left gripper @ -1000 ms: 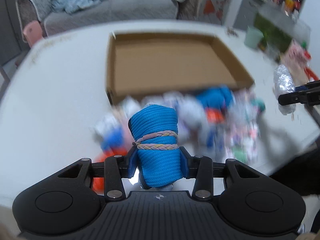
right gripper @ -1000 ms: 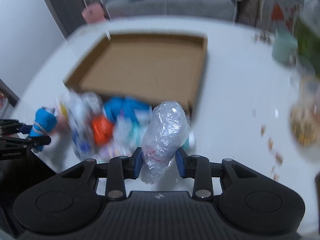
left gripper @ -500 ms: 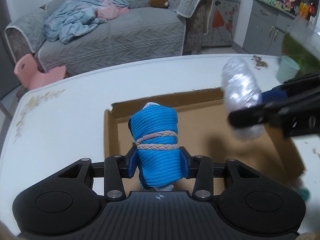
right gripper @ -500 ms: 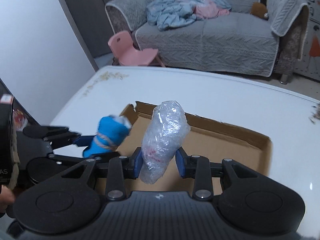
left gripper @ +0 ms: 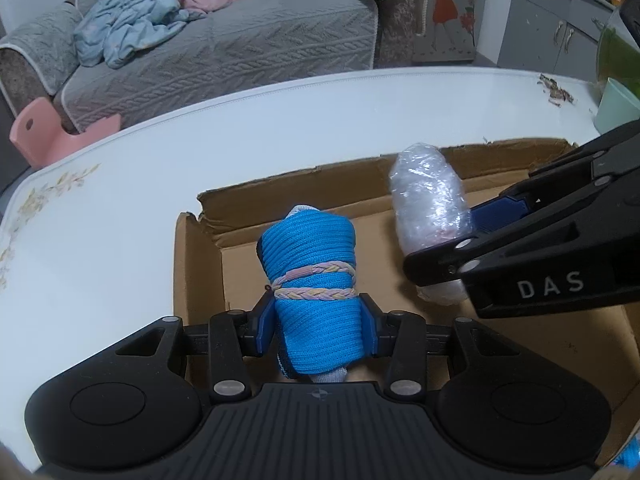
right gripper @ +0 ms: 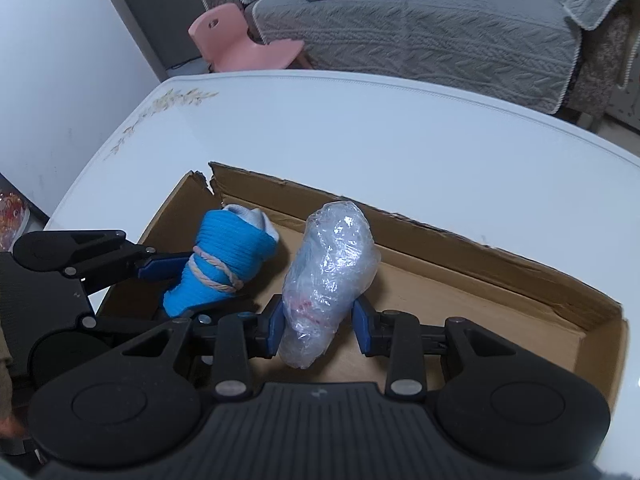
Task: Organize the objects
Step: 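Place both bundles into the cardboard tray and open both grippers, then grasp the orange bag bundle with the left gripper while the right grasps the white patterned bundle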
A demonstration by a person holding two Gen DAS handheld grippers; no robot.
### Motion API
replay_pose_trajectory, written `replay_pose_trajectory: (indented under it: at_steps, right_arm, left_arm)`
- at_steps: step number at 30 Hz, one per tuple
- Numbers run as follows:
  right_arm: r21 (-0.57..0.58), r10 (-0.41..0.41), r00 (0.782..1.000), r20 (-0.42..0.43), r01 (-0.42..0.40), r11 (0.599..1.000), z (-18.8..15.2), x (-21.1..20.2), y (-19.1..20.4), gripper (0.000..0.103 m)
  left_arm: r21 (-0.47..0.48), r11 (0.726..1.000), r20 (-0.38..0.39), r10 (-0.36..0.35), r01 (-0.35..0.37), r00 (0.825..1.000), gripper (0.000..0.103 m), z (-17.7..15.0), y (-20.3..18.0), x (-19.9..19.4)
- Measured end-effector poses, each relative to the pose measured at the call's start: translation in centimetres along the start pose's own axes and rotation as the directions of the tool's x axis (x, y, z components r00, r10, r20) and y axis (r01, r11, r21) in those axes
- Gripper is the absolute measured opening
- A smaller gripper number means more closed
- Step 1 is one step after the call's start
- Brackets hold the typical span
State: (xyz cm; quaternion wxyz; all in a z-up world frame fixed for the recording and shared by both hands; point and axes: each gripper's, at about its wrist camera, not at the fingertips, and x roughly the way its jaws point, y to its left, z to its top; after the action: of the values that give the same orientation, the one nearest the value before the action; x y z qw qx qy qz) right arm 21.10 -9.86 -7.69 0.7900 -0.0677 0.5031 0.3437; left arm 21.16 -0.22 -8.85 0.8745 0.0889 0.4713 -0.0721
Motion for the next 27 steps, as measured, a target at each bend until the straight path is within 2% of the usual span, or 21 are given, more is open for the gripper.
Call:
replay_pose_trajectory:
  at_steps: [4, 5, 7, 9, 13, 17, 19, 23, 25, 27]
  right_arm:
    - [-0.014, -0.007, 1.000, -0.008, 0.007, 1.000, 0.0, 0.1, 0.1, 0.039]
    - [-0.018, -0.012, 1.000, -0.004, 0.012, 1.000, 0.1, 0.0, 0.2, 0.040]
    - [-0.022, -0.019, 1.000, 0.008, 0.019, 1.000, 0.0, -0.8, 0.3, 0.057]
    - [-0.022, -0.026, 0.999, 0.024, 0.027, 0.999, 0.0, -1.6, 0.3, 0.061]
    - [-0.007, -0.033, 0.998, 0.049, 0.033, 0.999, 0.0, -3.4, 0.1, 0.061]
    - [-0.032, -0.061, 0.995, 0.078, 0.064, 0.997, -1.0, -6.6, 0.0, 0.064]
    - [-0.040, -0.066, 0.994, 0.089, 0.069, 0.997, -1.6, -8.4, -0.4, 0.067]
    - [-0.060, -0.105, 0.988, 0.112, 0.113, 0.992, -5.1, -13.1, 0.1, 0.071]
    - [-0.024, -0.112, 0.986, 0.123, 0.116, 0.993, -7.1, -14.9, 0.5, 0.076]
    - [0.020, -0.122, 0.984, 0.130, 0.120, 0.993, -9.6, -16.3, 1.0, 0.077]
  left_arm:
    - [-0.004, 1.000, 0.003, 0.008, -0.008, 1.000, 0.052, 0.0, 0.1, 0.2]
    - [0.007, 1.000, 0.000, 0.016, -0.016, 1.000, 0.056, 0.2, 0.1, 0.3]
    - [0.031, 0.999, 0.019, 0.023, -0.024, 1.000, 0.068, 0.2, -0.1, -0.1]
    - [0.042, 0.999, 0.036, 0.032, -0.034, 0.999, 0.081, 0.0, -0.3, -1.0]
    - [0.027, 0.999, 0.046, 0.033, -0.034, 0.998, 0.081, -0.1, 0.0, -2.9]
    - [0.005, 1.000, 0.080, 0.027, -0.027, 0.996, 0.081, -1.1, 0.8, -6.5]
    - [-0.008, 1.000, 0.104, 0.020, -0.020, 0.994, 0.082, -2.6, 1.4, -9.1]
    - [-0.007, 0.999, 0.133, 0.032, -0.032, 0.991, 0.088, -7.2, 2.8, -14.3]
    - [0.005, 0.999, 0.124, 0.046, -0.047, 0.991, 0.088, -10.0, 3.2, -16.2]
    - [0.000, 0.998, 0.109, 0.056, -0.057, 0.992, 0.088, -12.9, 3.4, -17.5]
